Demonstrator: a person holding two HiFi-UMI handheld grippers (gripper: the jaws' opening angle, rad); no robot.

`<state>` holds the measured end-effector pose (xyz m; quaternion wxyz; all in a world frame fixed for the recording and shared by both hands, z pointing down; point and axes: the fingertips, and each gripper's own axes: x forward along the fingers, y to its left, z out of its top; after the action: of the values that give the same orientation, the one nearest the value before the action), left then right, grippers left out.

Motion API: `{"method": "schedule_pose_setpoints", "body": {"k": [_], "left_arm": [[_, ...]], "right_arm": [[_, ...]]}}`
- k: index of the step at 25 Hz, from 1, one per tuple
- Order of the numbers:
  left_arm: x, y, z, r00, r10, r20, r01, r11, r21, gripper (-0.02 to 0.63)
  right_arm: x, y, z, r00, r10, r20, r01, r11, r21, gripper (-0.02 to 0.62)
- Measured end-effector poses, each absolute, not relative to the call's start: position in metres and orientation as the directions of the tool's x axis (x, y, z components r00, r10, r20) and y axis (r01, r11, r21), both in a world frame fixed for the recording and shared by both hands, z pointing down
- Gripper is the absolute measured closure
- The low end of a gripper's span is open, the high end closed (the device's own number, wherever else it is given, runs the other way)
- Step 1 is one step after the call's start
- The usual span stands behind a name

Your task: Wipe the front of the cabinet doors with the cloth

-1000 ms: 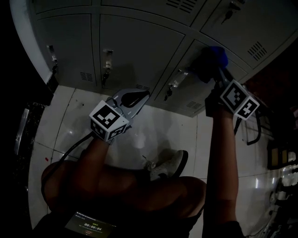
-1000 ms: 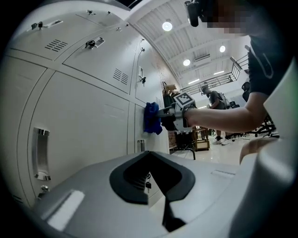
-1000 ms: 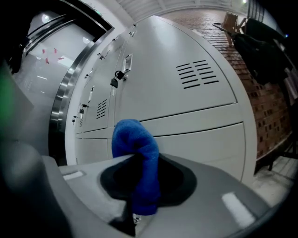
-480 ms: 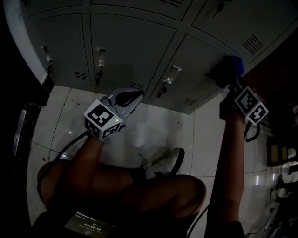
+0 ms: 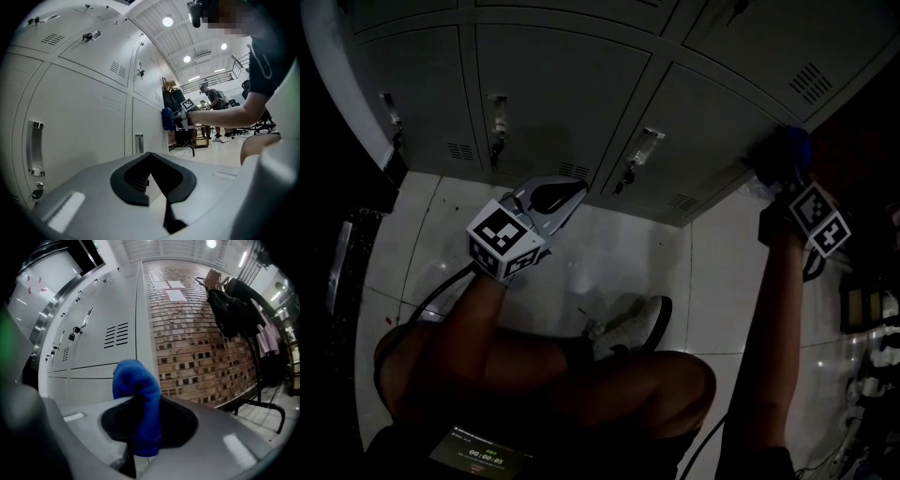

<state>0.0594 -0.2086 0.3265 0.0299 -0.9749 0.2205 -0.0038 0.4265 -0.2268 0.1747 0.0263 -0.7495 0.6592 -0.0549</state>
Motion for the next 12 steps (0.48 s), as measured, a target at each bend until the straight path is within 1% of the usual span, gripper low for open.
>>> {"method": "schedule_pose_setpoints", "body": {"k": [4, 7, 12], "left_arm": [[0.059, -0.209, 0.326, 0.902, -0.432, -0.008, -0.432, -0.9, -0.06, 0.6], [0.059, -0.21, 0.325, 0.902, -0.432, -0.011, -0.432, -0.9, -0.059, 0.6], [0.058, -0.21, 0.326, 0.902, -0.432, -0.012, -0.432, -0.9, -0.06, 0.601]], "right_arm": [[0.421, -0.222, 0.174, 0.116, -0.992, 0.042, -0.983, -0.121, -0.139, 0.515], [0.393, -0.218, 0.171, 0.047, -0.999, 0.022, -0.985, -0.05, -0.165, 0.515], [0.32, -0.223, 0.177, -0.101, -0.995, 0.015, -0.981, 0.097, -0.167, 0.515]]}}
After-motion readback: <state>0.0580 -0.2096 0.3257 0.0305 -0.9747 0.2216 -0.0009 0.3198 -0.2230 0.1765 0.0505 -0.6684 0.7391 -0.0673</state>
